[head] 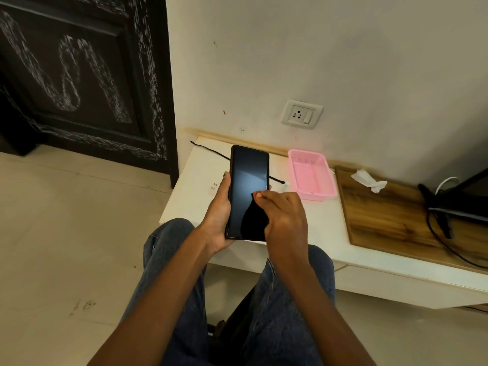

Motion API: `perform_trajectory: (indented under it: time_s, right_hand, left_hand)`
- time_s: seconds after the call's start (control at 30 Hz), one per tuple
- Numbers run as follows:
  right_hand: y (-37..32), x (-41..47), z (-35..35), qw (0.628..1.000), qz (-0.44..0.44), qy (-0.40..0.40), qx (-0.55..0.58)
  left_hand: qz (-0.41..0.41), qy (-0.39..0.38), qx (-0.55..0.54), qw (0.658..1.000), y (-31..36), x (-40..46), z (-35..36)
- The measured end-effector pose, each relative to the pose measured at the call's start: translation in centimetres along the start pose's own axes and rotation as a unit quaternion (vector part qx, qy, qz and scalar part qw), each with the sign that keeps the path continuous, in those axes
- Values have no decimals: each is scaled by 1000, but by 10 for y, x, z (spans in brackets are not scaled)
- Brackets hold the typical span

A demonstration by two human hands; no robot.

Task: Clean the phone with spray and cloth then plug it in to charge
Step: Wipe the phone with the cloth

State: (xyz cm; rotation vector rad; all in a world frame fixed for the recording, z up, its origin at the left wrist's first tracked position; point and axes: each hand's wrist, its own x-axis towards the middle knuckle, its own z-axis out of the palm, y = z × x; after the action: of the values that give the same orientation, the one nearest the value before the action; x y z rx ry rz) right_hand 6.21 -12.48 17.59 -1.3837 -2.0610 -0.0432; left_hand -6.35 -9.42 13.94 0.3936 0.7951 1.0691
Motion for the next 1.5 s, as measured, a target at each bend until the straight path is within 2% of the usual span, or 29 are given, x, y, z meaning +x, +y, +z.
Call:
perform_trajectory:
  time_s: [0.1, 0.3, 0.47, 0.73, 0.93, 1.17, 1.33, 1.5]
  right_hand:
    - [10, 18, 4, 999, 36, -25, 18]
    - [20, 49, 8, 996, 64, 17, 52]
    - [24, 62, 8, 997, 47, 13, 58]
    - [8, 14, 10, 999, -10, 8, 50]
    - [2, -28, 12, 999, 4, -4, 54]
    - [-2, -44, 8, 998, 9, -17, 54]
    - [-7, -45, 6, 998, -6, -8, 56]
    - [-19, -46, 8, 998, -22, -11, 61]
  left_hand:
    - [-10, -8, -4, 1000, -2, 0, -2]
    - [-12, -36, -35, 999, -4, -3, 1]
    - [-2, -28, -38, 999, -2, -3, 2]
    - [3, 12, -11, 1000, 1, -2, -13]
    - [8, 49, -11, 999, 2, -2, -18]
    - [10, 10, -78, 997, 5, -2, -17]
    - [0, 13, -137, 990, 8, -4, -14]
    - [-13, 19, -119, 993, 11, -7, -6]
